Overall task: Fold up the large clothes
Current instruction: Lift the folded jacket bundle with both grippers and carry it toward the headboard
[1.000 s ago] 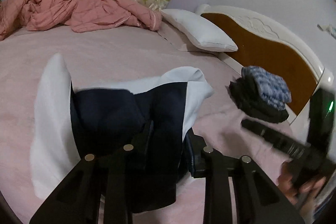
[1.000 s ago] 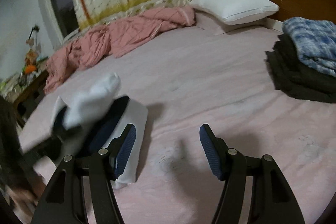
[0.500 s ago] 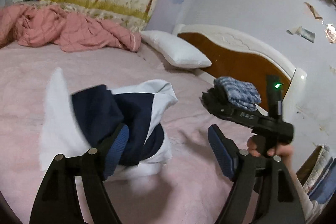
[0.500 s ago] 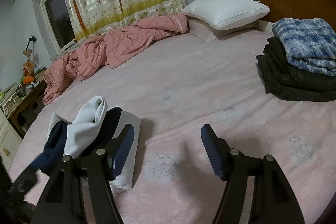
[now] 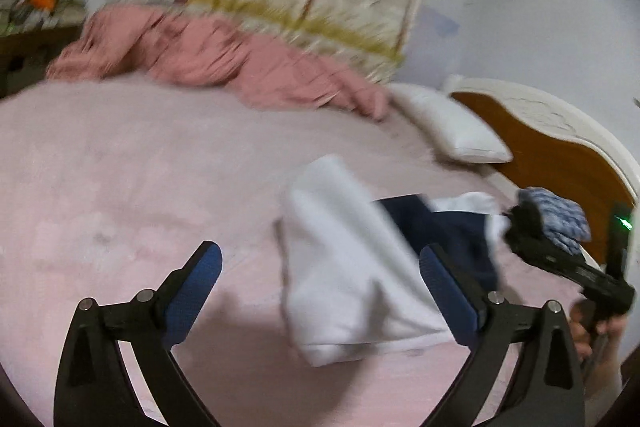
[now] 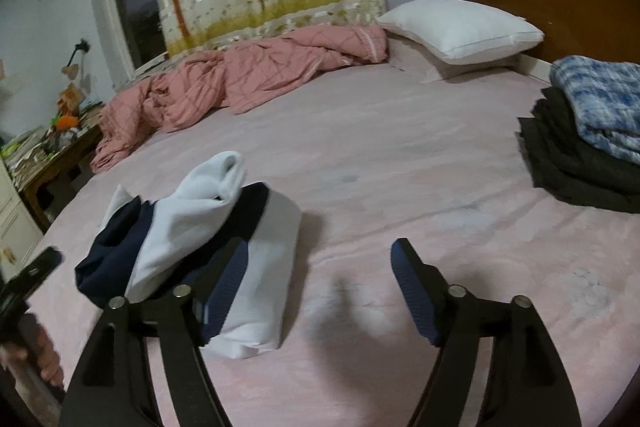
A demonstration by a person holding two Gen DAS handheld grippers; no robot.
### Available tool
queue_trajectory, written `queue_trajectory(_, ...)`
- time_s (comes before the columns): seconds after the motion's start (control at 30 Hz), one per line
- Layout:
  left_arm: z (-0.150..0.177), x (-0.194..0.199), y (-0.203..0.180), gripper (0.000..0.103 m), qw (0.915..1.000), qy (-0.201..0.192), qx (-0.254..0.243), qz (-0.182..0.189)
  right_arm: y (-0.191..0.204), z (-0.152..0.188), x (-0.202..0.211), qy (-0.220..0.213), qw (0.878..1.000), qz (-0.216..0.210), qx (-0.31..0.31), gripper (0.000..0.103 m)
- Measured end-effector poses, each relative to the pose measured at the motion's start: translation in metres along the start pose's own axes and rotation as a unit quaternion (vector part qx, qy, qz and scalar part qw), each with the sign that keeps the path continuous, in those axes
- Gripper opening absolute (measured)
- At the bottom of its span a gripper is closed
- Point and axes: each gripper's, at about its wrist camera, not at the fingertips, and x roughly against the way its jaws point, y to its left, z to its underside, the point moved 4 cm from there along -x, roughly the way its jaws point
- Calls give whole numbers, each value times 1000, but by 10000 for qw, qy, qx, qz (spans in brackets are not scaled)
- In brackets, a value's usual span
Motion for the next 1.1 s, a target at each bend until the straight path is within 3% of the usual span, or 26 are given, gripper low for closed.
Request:
queue_trajectory(0.07,4,-10,12,98,9994,56,244,-218,10,1,0,-26,9995,-324,52,89)
queue_trajectory(0.1,6,-17,15,98,9991,139,317,-263,18,2,-1,8,9979,-641,35,91)
queue_trajectory(0.17,10,-30,20,98,9977,364,486,-292,28,1,-5,104,9961,-879,0,92)
queue_trajectory(0.27,17,-49,20,99,9949,769,646,-89,48,-3,-20,322,9943,-1011,-100,96)
queue_trajectory(0.3,19,-56,19,99,9932,934,690,-18,54,-4,-27,435,9927,-1110,-176,103)
queue_trajectory(0.4,24,-67,17,99,9881,1171,961,262,73,0,-50,877,9882,-1238,-195,103)
queue_trajectory(0.47,25,-70,13,99,9861,1251,1016,405,85,5,-67,1014,9889,-1081,61,103)
queue_trajectory(0.53,27,-73,10,100,9837,1378,1024,531,79,8,-82,1206,9871,-1050,-94,103)
queue_trajectory(0.6,30,-81,10,103,9773,1597,1181,734,65,14,-96,1559,9767,-1342,-612,103)
queue_trajectory(0.67,37,-89,16,103,9646,1844,1594,1006,41,25,-112,1950,9579,-1720,-1216,103)
queue_trajectory(0.77,52,-107,24,103,9323,2305,2358,1487,26,40,-129,2161,9377,-2262,-1512,103)
queue_trajectory(0.8,55,-110,26,103,9264,2354,2483,1571,23,42,-133,2142,9331,-2444,-1542,103)
queue_trajectory(0.9,53,-111,19,103,9311,2246,2359,1640,24,43,-141,2135,9260,-2707,-1535,103)
queue_trajectory(0.93,54,-112,17,103,9289,2258,2350,1759,24,43,-143,2150,9239,-2753,-1564,103)
queue_trajectory(0.97,54,-113,15,98,9255,2278,2354,1901,24,43,-146,2165,9210,-2817,-1600,103)
queue_trajectory(1.03,53,-117,12,78,9150,2336,2427,2221,24,43,-150,2195,9175,-2896,-1615,102)
queue_trajectory(1.1,49,-116,13,69,9175,2325,2396,2160,24,41,-153,2237,9141,-2964,-1628,94)
